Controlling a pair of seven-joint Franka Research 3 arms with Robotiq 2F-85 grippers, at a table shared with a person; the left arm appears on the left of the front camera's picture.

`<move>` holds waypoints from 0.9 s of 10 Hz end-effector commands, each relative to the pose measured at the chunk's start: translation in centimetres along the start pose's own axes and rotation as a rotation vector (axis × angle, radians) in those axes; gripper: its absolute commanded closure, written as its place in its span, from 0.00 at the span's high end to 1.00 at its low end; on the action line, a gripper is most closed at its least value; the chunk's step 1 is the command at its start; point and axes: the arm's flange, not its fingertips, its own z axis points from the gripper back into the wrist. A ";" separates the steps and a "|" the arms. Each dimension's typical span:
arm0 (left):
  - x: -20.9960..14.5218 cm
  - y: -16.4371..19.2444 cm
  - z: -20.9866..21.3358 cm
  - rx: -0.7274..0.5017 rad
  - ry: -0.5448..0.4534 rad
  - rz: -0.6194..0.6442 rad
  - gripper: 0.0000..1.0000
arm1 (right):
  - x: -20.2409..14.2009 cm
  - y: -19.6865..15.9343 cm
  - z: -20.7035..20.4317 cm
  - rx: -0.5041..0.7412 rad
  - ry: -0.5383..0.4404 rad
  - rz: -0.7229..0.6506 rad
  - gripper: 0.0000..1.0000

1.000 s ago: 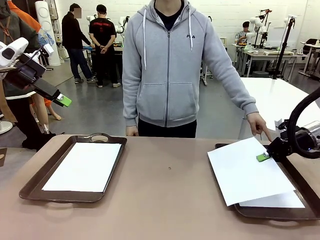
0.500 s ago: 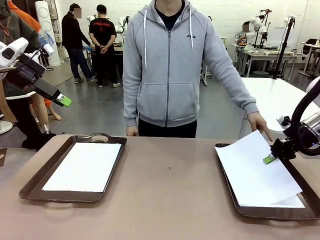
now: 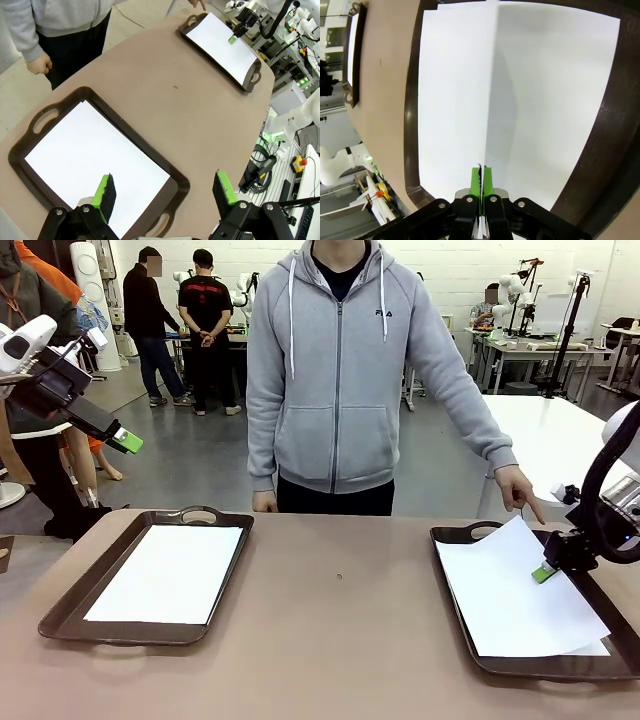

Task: Sort the A4 documents.
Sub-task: Place the A4 Paper in the designated Handle tray.

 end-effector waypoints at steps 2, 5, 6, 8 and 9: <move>0.0 -0.1 0.1 0.001 -0.002 -0.009 1.00 | -0.6 0.1 -0.1 -0.057 0.009 -0.029 0.01; 0.0 -0.1 0.1 0.001 -0.002 -0.009 1.00 | -0.9 -0.3 -0.5 -0.077 -0.014 -0.047 0.01; 0.0 -0.1 0.1 0.001 -0.002 -0.009 1.00 | -0.9 -0.4 -0.6 -0.084 -0.028 -0.056 0.01; 0.0 -0.1 0.1 0.001 -0.002 -0.009 1.00 | -1.1 -0.5 -0.4 -0.093 -0.043 -0.075 0.01; 0.0 -0.1 0.1 0.001 -0.002 -0.009 1.00 | -1.1 -0.5 -0.2 -0.096 -0.059 -0.084 0.08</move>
